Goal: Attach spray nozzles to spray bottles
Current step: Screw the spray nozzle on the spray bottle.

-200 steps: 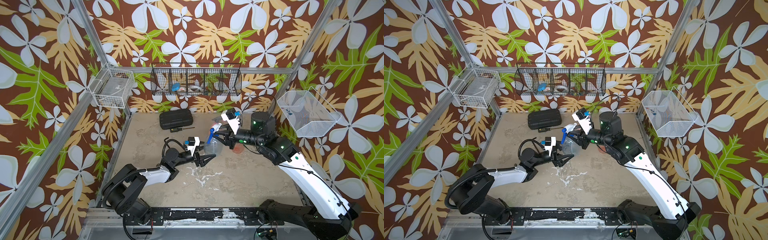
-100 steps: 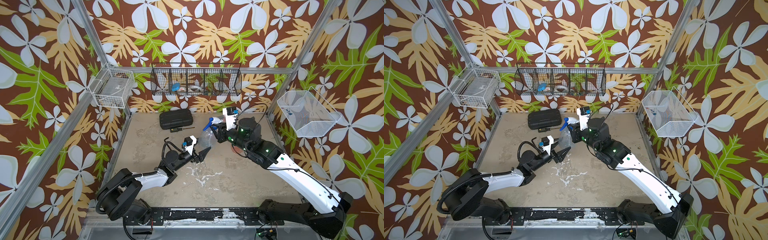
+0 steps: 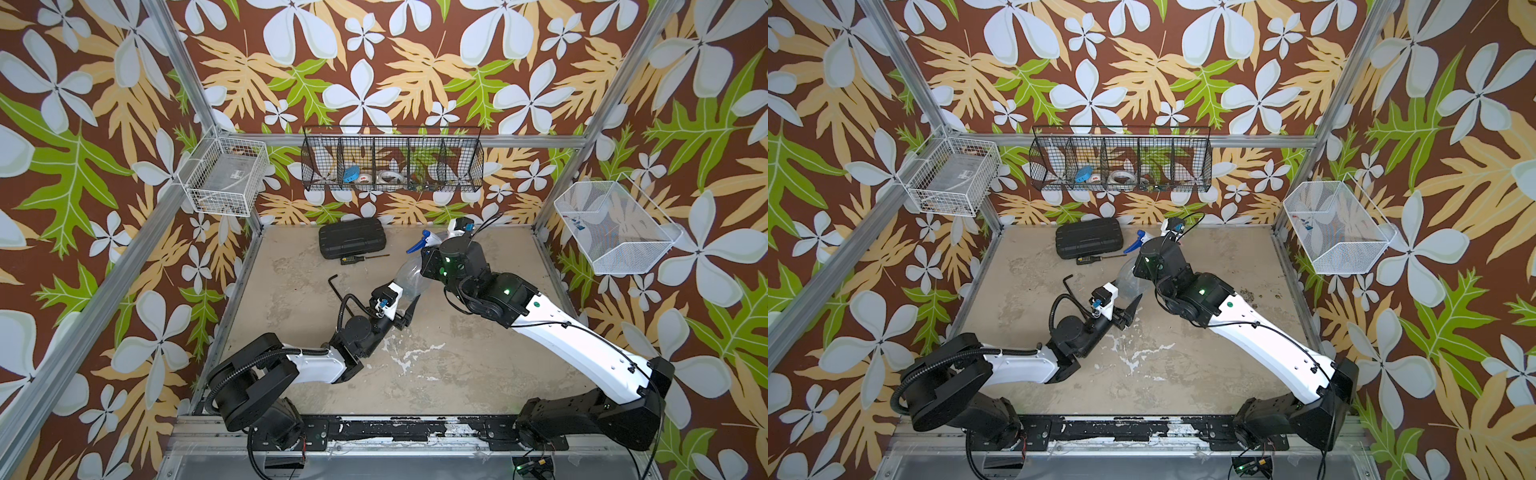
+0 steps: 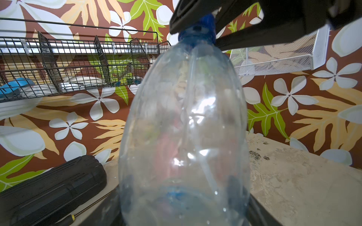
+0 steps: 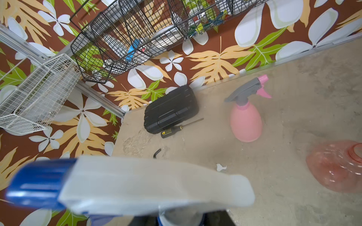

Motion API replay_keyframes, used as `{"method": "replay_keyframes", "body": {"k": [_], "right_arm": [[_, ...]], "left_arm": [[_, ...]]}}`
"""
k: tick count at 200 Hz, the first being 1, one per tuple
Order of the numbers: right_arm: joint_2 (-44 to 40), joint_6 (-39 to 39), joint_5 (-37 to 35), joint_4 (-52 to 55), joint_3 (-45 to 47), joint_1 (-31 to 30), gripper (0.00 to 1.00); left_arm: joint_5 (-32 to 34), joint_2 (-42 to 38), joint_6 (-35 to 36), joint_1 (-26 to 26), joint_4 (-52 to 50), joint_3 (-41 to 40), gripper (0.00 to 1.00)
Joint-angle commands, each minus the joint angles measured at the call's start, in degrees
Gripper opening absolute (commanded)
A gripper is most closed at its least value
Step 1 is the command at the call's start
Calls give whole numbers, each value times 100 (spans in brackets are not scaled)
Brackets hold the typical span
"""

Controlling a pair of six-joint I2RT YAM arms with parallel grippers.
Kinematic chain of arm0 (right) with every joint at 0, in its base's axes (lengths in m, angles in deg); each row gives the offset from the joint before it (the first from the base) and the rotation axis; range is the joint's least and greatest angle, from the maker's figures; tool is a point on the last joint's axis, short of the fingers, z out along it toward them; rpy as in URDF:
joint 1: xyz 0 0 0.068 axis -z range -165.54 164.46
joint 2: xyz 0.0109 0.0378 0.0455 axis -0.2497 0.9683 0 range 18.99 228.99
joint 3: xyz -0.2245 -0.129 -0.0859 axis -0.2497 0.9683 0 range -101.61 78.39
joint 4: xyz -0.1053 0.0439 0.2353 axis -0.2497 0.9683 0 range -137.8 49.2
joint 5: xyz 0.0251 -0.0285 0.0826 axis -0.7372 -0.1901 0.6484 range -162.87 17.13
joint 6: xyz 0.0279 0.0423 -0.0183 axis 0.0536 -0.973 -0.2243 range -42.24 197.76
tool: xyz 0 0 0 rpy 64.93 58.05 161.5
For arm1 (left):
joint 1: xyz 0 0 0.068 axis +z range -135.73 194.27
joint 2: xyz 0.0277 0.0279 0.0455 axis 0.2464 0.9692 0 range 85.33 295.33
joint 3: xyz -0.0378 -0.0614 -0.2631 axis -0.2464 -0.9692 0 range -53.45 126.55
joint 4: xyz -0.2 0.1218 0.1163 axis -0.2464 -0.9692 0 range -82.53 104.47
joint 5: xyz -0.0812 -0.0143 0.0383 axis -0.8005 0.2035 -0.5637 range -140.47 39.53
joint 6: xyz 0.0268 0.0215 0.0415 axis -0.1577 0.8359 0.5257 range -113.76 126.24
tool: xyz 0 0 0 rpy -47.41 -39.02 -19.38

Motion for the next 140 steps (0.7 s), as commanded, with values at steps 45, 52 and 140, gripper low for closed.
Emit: {"method": "replay_keyframes", "body": {"k": [45, 52, 140], "right_arm": [[-478, 2812, 2285, 197, -90, 417, 54], [-487, 2882, 2464, 258, -141, 463, 56], [-1080, 3487, 4779, -560, 362, 802, 50]], "left_arm": [[-1679, -109, -1240, 385, 1501, -354, 45], [-1860, -95, -1392, 423, 1518, -355, 45], [-4076, 171, -3293, 717, 2483, -185, 45]]}}
